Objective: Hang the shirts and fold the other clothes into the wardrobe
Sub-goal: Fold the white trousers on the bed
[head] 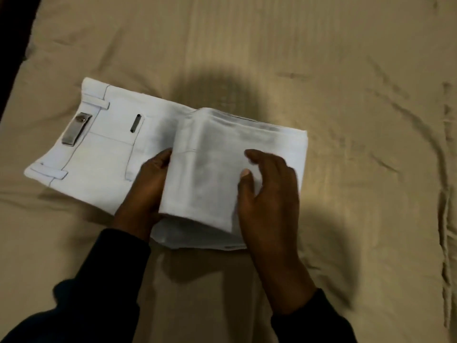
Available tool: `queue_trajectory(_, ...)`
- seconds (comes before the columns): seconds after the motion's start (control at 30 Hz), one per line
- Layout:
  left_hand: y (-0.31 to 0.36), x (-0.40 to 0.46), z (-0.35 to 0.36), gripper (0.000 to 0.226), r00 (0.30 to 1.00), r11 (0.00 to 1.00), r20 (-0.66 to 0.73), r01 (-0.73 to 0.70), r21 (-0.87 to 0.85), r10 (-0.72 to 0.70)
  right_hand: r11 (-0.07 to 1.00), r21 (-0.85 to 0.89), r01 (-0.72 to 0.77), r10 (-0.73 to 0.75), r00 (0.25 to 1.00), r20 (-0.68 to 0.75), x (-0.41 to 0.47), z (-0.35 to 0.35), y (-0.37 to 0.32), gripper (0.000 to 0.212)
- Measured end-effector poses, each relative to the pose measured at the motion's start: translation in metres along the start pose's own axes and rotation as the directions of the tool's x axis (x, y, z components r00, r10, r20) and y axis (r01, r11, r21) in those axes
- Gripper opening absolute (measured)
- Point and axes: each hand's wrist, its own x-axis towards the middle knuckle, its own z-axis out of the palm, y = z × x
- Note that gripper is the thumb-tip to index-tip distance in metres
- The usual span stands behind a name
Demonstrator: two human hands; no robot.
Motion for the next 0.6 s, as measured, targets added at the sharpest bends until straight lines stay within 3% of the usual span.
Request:
queue_trajectory(0.07, 0.011, 0.006, -0.006, 0.033, 0.997, 0.994, 0.026, 0.071, -0.078, -0.069, 0.978, -0.190, 0.091, -0.095, 0.995, -0.012, 0.002, 0.014, 0.020, 0.040)
queue_trajectory(0.1, 0.022, 0.005, -0.003, 0.043, 0.996, 0.996, 0.053, 0.077, -0.036, -0.075, 0.961, -0.243, 0.130, -0.126, 0.992, 0.032, 0.002, 0.020, 0.028, 0.045)
queue_trajectory(0.17, 0.028, 0.006, 0.001, 0.058, 0.996, 0.964, 0.086, -0.022, 0.265, -0.001, 0.950, -0.253, 0.186, -0.145, 0.974, 0.172, 0.000, 0.033, 0.034, 0.056)
queue_trajectory(0.27, 0.020, 0.003, 0.017, 0.063, 0.984, 0.809, 0.004, -0.149, 0.569, 0.179, 0.946, -0.235, 0.222, -0.142, 0.939, 0.313, -0.008, 0.048, 0.036, 0.060)
queue_trajectory(0.33, 0.015, 0.001, 0.025, 0.066, 0.917, 0.682, -0.101, -0.210, 0.701, 0.386, 0.913, -0.315, 0.261, -0.159, 0.935, 0.316, -0.007, 0.051, 0.037, 0.060)
queue_trajectory(0.37, 0.012, -0.001, 0.030, 0.070, 0.861, 0.587, -0.079, -0.272, 0.763, 0.502, 0.891, -0.363, 0.272, -0.168, 0.941, 0.293, -0.004, 0.049, 0.039, 0.060)
queue_trajectory(0.43, 0.003, 0.002, 0.039, 0.066, 0.749, 0.350, 0.107, -0.426, 0.834, 0.654, 0.861, -0.433, 0.268, -0.170, 0.953, 0.252, 0.004, 0.046, 0.043, 0.060)
queue_trajectory(0.5, -0.012, 0.013, 0.042, 0.061, 0.738, 0.227, 0.253, -0.482, 0.846, 0.626, 0.842, -0.481, 0.245, -0.136, 0.959, 0.250, 0.009, 0.045, 0.053, 0.060)
queue_trajectory(0.6, -0.036, 0.030, 0.039, 0.060, 0.774, 0.149, 0.269, -0.421, 0.895, 0.573, 0.811, -0.535, 0.236, -0.096, 0.957, 0.275, 0.008, 0.050, 0.069, 0.059)
